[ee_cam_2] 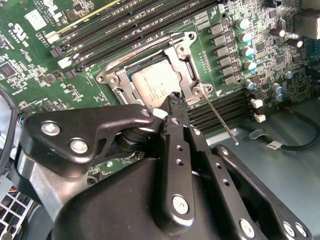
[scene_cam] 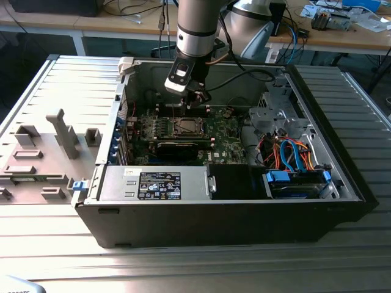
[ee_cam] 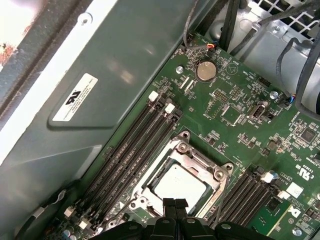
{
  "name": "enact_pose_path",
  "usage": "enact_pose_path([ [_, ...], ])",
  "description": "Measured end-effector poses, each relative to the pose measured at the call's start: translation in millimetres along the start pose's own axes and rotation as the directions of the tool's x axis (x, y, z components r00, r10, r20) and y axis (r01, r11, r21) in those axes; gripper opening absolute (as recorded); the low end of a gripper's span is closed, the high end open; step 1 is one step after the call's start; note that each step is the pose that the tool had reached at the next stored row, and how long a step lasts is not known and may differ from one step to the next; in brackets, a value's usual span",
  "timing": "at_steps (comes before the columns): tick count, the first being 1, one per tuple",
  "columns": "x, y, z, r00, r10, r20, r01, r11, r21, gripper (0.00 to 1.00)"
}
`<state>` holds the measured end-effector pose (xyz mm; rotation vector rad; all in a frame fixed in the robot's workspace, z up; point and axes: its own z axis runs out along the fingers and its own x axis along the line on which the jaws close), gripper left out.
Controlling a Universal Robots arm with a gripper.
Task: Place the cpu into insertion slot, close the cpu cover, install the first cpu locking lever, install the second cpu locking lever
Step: 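Install the first cpu locking lever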
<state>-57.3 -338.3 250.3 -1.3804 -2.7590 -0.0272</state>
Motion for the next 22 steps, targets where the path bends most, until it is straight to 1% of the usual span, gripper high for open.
enact_pose_path([
  [7,0.0,0.0,0.0,0.9999,-0.017,0.0002,0.017,0.9999,0.001,0.11],
  [22,0.0,0.0,0.0,0.9994,-0.034,0.0003,0.034,0.9994,0.002,0.11],
])
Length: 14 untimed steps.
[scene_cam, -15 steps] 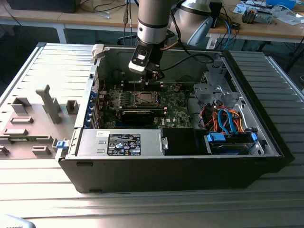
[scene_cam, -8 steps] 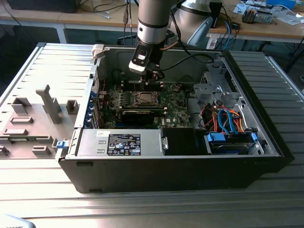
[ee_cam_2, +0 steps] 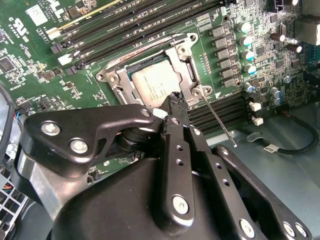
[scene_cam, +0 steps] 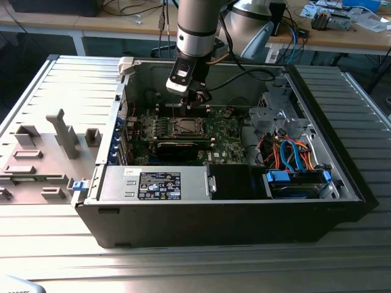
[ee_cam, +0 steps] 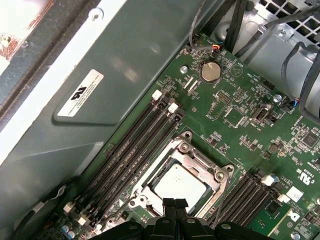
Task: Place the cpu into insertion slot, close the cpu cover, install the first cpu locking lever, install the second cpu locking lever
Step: 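Install the first cpu locking lever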
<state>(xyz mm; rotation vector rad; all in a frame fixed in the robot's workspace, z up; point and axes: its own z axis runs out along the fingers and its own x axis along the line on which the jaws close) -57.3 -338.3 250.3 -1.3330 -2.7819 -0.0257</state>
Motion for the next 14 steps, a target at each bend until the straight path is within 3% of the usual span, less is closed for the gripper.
enact_pose_path([
  [14,0.0,0.0,0.2,1.0,-0.01,0.0001,0.01,1.0,0.0006,0.11],
])
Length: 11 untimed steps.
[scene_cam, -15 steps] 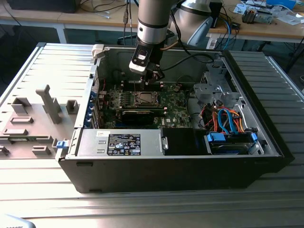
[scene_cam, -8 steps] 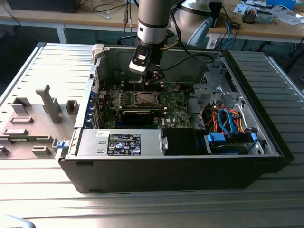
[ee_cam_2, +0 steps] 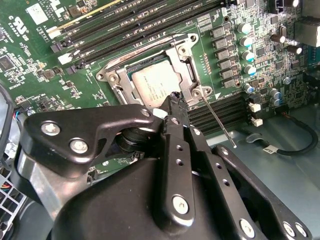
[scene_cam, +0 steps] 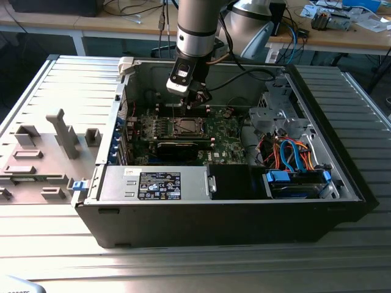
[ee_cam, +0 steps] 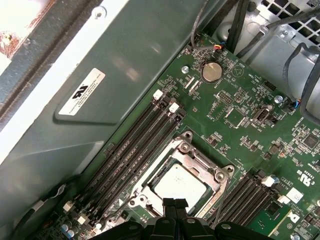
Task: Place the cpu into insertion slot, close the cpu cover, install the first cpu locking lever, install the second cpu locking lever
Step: 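Install the first cpu locking lever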
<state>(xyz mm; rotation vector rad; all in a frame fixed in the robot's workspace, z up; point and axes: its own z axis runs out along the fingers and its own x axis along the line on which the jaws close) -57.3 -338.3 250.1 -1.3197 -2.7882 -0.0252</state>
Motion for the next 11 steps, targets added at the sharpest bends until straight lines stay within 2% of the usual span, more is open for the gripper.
enact_pose_path([
  [11,0.0,0.0,0.2,1.0,-0.008,0.0001,0.008,1.0,0.0005,0.11],
])
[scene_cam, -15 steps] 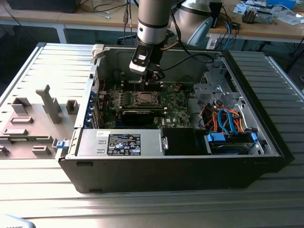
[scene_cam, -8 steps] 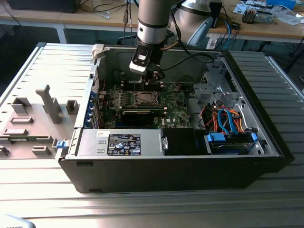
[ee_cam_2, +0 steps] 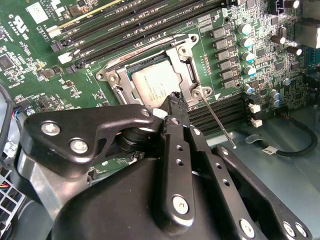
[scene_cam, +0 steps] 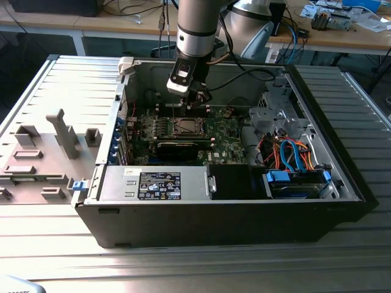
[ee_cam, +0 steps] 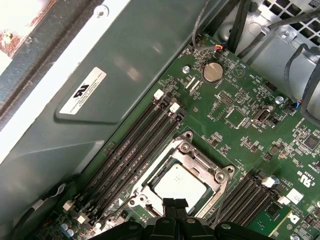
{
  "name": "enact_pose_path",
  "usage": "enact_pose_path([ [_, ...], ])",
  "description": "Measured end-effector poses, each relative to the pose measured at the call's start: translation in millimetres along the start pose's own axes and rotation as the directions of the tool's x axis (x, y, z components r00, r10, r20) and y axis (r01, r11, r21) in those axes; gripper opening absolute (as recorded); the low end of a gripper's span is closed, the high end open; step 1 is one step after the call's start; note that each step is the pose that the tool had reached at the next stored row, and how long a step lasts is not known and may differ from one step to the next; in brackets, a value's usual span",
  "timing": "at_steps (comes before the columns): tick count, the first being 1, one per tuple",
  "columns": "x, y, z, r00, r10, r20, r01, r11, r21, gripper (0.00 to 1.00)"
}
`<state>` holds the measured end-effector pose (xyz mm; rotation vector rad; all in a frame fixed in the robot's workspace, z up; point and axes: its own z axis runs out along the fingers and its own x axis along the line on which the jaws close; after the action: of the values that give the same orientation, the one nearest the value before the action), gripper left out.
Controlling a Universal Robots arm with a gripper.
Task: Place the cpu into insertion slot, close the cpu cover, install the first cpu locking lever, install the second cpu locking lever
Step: 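Install the first cpu locking lever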
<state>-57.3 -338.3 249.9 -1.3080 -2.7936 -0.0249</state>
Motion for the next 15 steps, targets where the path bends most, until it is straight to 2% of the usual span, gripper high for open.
enact_pose_path([
  [15,0.0,0.0,0.0,0.9999,-0.011,0.0001,0.011,0.9999,0.0006,0.11],
])
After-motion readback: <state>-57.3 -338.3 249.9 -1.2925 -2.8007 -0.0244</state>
